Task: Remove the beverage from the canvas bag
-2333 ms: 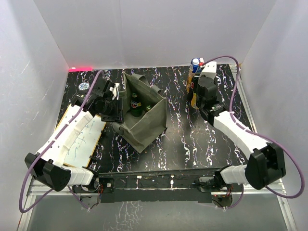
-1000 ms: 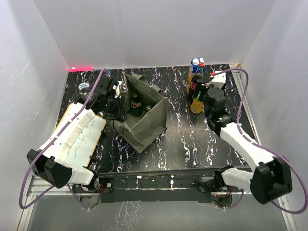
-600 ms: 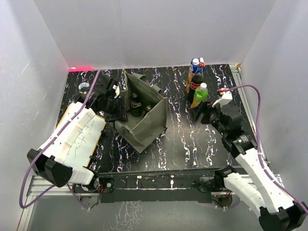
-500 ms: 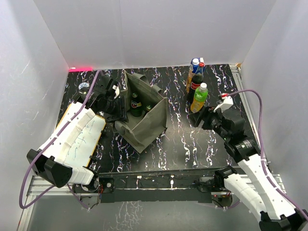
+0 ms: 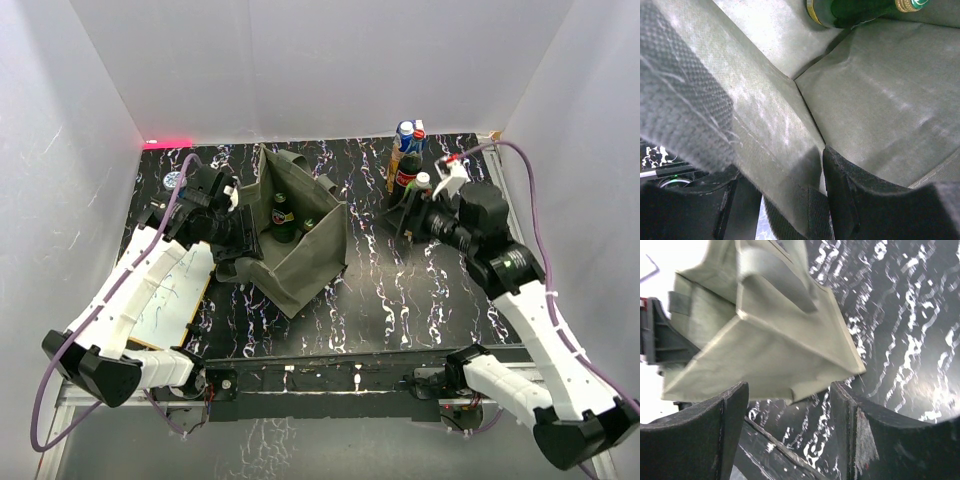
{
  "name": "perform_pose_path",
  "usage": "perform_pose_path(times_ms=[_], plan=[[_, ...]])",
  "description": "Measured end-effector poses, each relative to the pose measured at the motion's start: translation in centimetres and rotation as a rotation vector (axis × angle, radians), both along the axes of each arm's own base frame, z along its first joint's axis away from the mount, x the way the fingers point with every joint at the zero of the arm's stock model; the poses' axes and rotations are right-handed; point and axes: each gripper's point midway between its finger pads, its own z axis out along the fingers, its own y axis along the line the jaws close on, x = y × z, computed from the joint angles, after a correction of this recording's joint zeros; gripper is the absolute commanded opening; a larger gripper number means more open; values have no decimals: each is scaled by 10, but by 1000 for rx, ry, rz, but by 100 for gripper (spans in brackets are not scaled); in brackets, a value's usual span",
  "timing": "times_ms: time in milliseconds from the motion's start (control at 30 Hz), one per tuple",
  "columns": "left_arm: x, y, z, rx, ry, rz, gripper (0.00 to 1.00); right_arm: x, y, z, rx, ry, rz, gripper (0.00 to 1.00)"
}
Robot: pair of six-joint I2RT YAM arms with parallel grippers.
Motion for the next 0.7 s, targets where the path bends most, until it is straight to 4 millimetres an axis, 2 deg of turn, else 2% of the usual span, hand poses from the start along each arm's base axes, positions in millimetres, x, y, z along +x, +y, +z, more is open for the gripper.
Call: perform_pose_path(times_ms=[100, 267, 467, 600, 700], plan=[[-2, 1, 1, -5, -5, 9, 46, 13, 14, 30, 28, -38, 58, 65], [-2, 1, 0, -20, -13, 31, 46, 29, 35, 61, 69, -91, 135, 63], [2, -2, -3, -32, -18, 50, 46, 40, 73, 77, 71, -123, 242, 58], [6, -3, -5, -33, -25, 61, 46, 41, 110, 87, 44, -178, 342, 55], [6, -3, -12, -30, -13, 72, 46, 36, 141, 87, 13, -212, 417, 54]])
